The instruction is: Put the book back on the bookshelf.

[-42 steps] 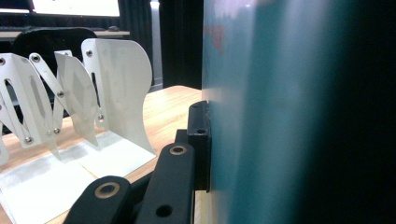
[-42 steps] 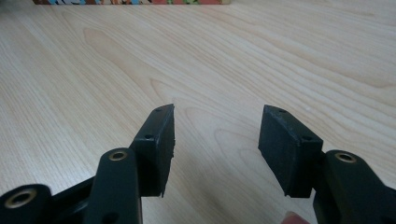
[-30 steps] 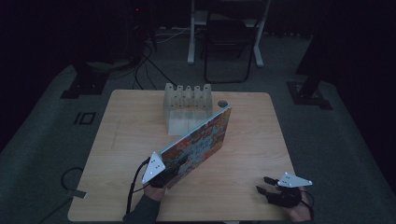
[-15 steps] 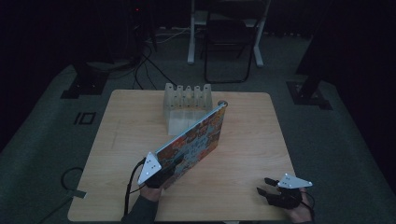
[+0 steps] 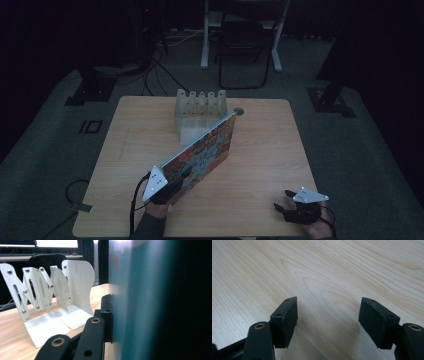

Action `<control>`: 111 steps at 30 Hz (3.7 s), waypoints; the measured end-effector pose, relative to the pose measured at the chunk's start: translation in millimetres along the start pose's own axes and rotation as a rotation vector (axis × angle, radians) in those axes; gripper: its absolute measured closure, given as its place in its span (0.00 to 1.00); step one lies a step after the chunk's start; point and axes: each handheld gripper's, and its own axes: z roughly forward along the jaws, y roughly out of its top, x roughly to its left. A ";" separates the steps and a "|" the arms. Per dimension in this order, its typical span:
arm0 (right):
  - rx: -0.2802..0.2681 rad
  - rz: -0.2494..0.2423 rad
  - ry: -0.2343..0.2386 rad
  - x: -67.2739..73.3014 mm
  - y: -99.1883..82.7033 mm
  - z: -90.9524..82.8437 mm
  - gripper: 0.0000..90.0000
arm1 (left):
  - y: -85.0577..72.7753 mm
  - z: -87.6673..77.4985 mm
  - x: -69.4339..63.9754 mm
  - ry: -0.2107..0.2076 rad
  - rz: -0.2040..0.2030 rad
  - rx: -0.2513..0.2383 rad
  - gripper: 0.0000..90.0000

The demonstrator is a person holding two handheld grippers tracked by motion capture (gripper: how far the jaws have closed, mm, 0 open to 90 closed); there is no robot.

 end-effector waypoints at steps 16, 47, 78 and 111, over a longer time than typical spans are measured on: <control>0.003 0.026 -0.024 -7.1 0.7 6.6 0.29 | -2.5 -17.4 3.5 0.035 -0.007 -0.001 0.90; 0.026 0.053 0.009 -11.7 1.7 9.3 0.21 | 3.2 -37.7 14.7 0.085 -0.049 0.008 0.90; 0.027 0.049 0.012 -11.6 1.8 9.5 0.20 | 9.9 -36.9 17.8 0.153 -0.061 0.005 0.90; 0.027 0.048 0.011 -11.5 1.8 9.5 0.20 | 17.7 -34.6 22.5 0.252 -0.078 0.007 0.90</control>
